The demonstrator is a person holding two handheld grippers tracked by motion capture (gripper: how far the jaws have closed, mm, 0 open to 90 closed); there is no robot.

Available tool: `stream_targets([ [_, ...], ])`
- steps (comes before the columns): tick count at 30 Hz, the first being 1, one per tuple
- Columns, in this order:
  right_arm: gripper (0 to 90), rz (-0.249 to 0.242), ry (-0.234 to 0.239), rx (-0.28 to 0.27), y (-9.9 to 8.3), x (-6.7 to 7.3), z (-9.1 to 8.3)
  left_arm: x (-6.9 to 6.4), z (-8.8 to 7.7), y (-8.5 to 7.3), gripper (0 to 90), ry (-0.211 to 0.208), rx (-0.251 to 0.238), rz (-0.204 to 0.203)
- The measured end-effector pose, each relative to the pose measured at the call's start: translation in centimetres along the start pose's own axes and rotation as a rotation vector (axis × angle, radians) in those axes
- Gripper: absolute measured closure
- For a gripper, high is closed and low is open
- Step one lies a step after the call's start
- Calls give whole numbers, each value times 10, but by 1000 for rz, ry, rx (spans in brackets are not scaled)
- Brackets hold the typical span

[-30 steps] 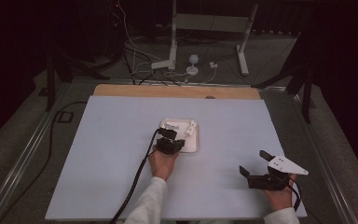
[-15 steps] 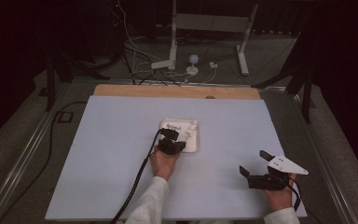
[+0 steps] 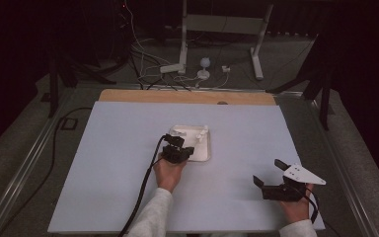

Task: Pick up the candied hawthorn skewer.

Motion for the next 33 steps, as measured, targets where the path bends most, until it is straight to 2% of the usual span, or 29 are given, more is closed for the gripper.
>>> stream_targets([
  [5,0,-1,0,2,0,0,0,5,-10,-2,900,-13,-28,-17],
  [9,0,-1,0,3,0,1,1,6,-19,-2,900,-22,-50,-14],
  [21,0,19,15,8,4,7,3,4,-42,0,900,-37,-89,38],
  [24,0,34,29,4,10,11,4,3,-48,0,900,-48,-98,62],
  [31,0,11,90,0,40,26,12,3,-65,-3,900,-49,-109,100],
  [32,0,11,90,0,40,26,12,3,-67,-4,900,-48,-109,105],
  [33,0,11,108,8,47,30,18,4,-70,-5,900,-45,-107,110],
])
Point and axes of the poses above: each handheld gripper's, and its own axes: z roughly forward along the jaws, y roughly out of its top, x roughly to its left, the point moved 6 cm from there along z, roughly forward along the jaws, and after that the axes turned 9 degrees about -y, right-handed, at the moved point
